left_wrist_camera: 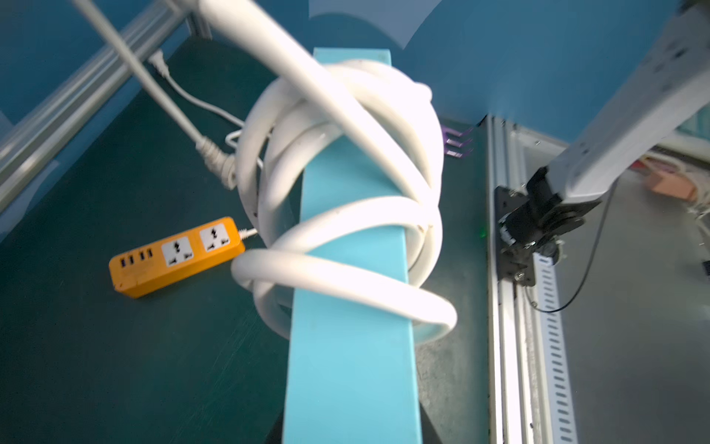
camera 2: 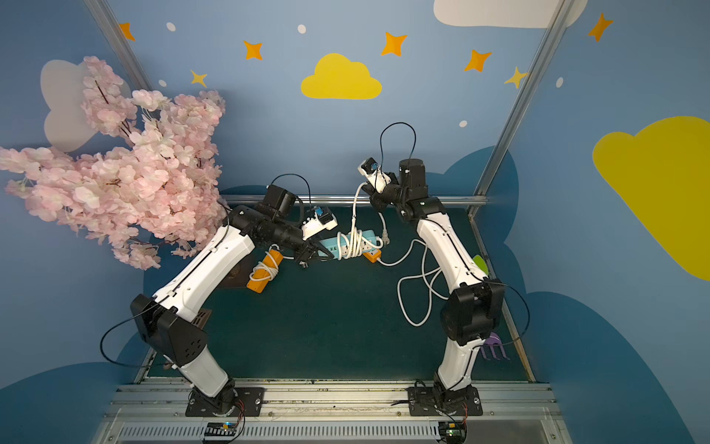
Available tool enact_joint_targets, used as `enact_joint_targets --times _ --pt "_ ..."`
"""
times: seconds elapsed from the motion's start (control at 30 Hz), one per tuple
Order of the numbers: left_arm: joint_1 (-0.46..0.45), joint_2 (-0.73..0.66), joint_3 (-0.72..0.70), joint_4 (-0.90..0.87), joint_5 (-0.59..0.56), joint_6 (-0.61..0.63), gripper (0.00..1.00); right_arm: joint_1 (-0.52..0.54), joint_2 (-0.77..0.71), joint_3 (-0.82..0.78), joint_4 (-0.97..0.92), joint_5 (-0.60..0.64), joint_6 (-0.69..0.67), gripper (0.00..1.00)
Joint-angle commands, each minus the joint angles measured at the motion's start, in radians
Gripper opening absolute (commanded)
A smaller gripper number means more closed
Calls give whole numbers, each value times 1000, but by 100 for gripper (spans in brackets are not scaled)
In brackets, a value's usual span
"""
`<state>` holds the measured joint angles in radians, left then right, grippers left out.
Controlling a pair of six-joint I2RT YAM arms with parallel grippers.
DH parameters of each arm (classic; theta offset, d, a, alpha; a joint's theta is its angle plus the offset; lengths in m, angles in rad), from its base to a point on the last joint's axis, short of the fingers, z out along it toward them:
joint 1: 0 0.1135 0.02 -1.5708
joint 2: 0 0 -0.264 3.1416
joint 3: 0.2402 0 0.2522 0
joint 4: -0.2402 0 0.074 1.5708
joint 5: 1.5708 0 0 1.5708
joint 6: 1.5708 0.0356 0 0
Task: Wrap the cord around the power strip
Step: Wrap the power cord around the power strip.
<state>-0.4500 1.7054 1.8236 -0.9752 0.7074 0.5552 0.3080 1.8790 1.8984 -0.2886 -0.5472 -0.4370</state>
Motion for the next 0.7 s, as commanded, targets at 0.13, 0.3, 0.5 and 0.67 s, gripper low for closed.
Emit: enact_joint_targets --times 0.13,0.3,0.5,0.67 --pt "-8 -148 -77 316 341 -192 2 -56 136 -83 279 -360 415 0" --pt "-11 -172 -105 427 223 -249 2 -37 91 -378 743 -304 699 7" --pt "-11 -187 -143 516 111 -291 2 12 51 -534 866 -213 741 28" --pt "-10 -191 -137 525 64 -304 2 50 8 -650 890 -135 689 41"
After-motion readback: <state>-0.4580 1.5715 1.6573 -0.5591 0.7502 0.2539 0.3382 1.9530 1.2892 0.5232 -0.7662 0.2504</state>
